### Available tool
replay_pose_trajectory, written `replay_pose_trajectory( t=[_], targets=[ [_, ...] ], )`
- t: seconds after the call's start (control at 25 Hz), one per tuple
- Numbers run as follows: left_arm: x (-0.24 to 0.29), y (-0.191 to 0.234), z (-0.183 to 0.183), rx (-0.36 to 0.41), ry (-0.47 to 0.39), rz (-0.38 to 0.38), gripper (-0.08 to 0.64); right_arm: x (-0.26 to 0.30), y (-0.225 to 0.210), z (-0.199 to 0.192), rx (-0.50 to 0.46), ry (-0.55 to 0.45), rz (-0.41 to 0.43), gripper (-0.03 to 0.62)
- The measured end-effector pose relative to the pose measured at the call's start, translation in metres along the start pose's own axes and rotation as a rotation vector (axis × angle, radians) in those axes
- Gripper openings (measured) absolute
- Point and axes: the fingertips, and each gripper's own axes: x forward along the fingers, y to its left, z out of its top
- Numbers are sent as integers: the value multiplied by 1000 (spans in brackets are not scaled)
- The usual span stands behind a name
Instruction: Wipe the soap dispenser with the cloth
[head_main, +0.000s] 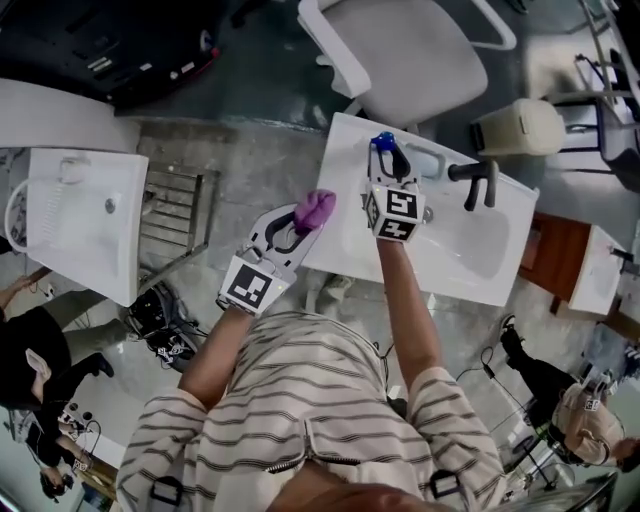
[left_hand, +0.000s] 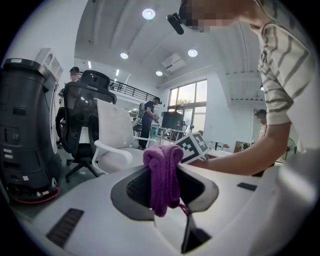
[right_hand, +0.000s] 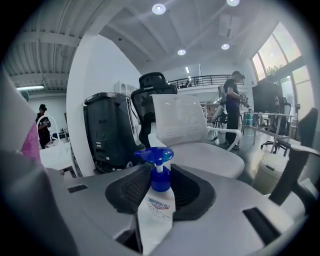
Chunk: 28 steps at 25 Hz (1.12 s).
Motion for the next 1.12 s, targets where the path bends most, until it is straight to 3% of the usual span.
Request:
replay_pose_trajectory(
  t=[0.28,0.4,0.6,1.12],
  targets=[
    [0,9,0,-25,-9,-9,115,10,0,-11,-3,19,-17,149],
    [0,9,2,-19,-15,-14,115,10,4,-14,21,34,1,241],
    [-1,8,8,-27,-33,-9,115,-4,7,-16,68,35,-7,253],
    [-10,-9,46,51,-99,89,115,-115,31,62,106,-164,38,120]
  ],
)
